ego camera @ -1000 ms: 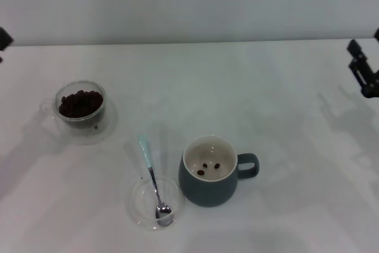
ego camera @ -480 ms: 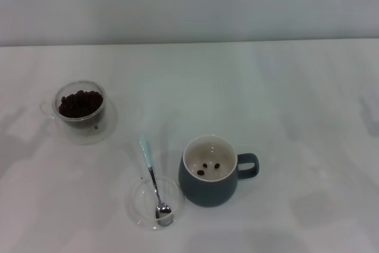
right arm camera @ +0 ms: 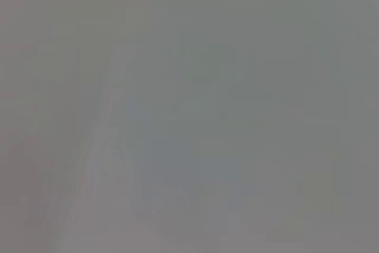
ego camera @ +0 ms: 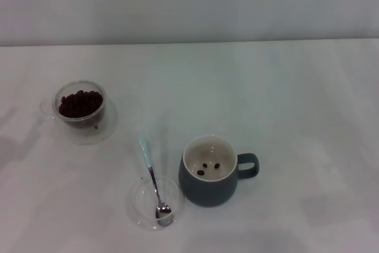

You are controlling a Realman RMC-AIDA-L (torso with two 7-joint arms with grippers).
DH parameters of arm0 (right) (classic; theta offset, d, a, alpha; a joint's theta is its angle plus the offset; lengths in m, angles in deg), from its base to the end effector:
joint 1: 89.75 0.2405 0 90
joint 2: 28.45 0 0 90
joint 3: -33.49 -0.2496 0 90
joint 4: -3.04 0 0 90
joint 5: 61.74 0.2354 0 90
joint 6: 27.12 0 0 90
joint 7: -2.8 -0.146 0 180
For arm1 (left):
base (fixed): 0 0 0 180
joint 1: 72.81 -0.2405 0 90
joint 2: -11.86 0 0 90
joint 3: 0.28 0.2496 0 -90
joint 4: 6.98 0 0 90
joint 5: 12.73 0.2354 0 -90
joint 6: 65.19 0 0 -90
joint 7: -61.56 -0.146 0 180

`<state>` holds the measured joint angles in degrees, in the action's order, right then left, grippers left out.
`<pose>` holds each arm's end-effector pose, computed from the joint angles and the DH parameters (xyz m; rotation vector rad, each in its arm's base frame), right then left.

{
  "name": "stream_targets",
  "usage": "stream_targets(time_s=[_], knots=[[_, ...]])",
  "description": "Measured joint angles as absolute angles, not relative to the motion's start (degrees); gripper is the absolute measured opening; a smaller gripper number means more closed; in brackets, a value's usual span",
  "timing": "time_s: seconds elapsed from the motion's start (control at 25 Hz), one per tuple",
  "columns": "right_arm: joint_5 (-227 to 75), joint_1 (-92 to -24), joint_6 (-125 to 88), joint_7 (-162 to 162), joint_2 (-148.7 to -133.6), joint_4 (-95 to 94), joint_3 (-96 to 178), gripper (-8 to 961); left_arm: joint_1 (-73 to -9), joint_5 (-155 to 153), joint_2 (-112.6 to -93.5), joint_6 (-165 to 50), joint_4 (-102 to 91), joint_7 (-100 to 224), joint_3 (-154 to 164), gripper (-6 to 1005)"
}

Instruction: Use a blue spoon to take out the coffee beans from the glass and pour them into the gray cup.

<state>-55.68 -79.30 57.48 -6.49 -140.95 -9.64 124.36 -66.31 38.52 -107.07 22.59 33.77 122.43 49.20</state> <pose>0.3879 0.2708 0.0755 -1.4582 0.2222 0.6799 -0.3253 0.2848 0.1134 -1.7315 -0.4073 -1.2407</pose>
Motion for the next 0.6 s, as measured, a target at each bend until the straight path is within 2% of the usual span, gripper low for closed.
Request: stream_targets(time_s=[0.32,0.6], knots=[[-55.63,-77.00,56.23,-4.03,-140.95,-9.19,122.84,532,-64.55,38.68,-106.74,22.15,33.00,120.97,48.25,714],[-55.76,-76.34,56.20,-3.49,-142.80,-8.81,118.27,532,-64.38,38.58,-106.80,22.11,32.91,121.10,46.69,714]])
